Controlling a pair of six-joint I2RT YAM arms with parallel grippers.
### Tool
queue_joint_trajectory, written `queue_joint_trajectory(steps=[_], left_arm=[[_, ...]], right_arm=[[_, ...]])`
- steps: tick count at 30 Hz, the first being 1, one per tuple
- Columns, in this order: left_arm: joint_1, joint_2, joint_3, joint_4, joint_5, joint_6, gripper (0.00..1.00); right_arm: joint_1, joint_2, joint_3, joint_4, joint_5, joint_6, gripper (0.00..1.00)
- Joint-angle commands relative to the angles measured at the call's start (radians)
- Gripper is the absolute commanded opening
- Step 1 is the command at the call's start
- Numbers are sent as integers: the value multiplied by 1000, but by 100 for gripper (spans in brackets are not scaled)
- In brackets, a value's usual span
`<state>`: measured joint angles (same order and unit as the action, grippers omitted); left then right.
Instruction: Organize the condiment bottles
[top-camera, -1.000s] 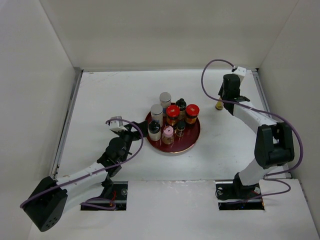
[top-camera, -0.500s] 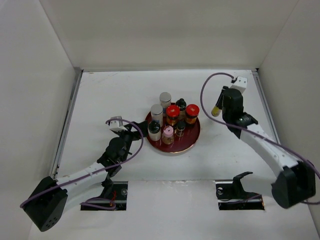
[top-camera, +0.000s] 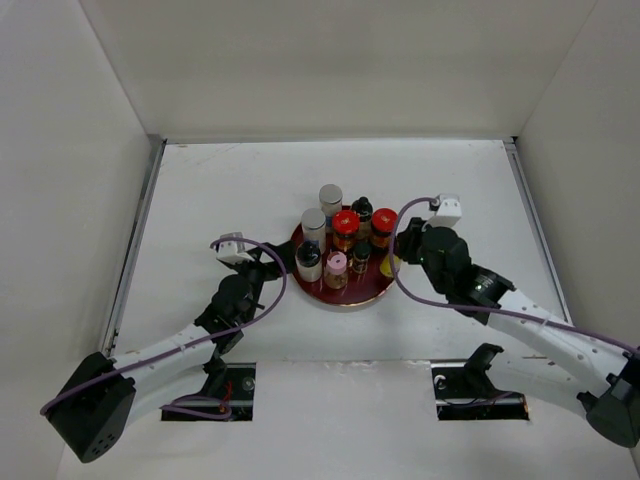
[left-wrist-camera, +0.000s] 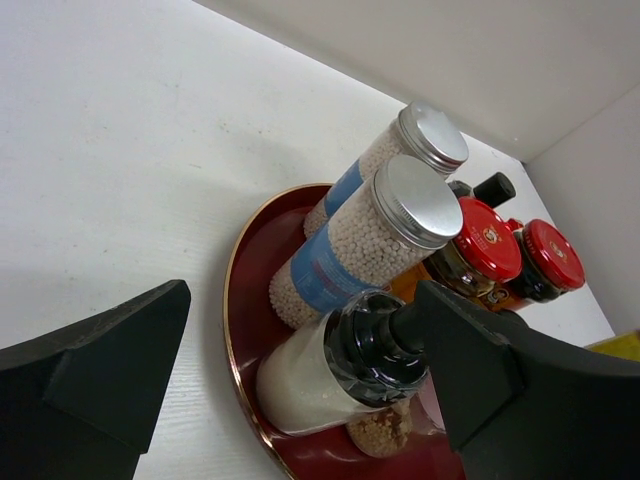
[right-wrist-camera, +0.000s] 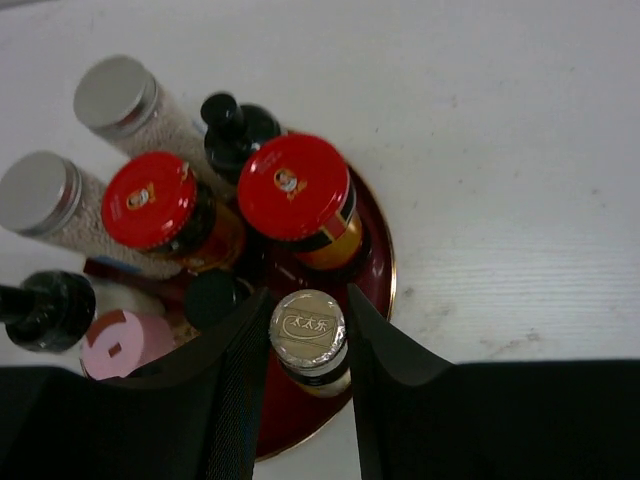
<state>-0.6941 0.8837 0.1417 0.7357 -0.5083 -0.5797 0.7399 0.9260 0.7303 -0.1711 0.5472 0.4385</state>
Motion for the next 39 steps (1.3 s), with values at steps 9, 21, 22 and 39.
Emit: queue_joint_trajectory(steps=[9, 21, 22, 39], left_arm=[[-34, -66, 58, -105, -164, 34, 100], [29, 14, 212, -453, -262, -101, 100], [41, 15, 228, -479, -253, -117, 100], [97, 40, 329, -570, -254, -103, 100]], right_arm=[[105, 88, -141, 311, 3, 29, 30], [187, 43, -206, 378, 28, -30, 64], [187, 31, -204, 375, 28, -32, 68], [-273, -18, -138, 380, 16, 100, 100]])
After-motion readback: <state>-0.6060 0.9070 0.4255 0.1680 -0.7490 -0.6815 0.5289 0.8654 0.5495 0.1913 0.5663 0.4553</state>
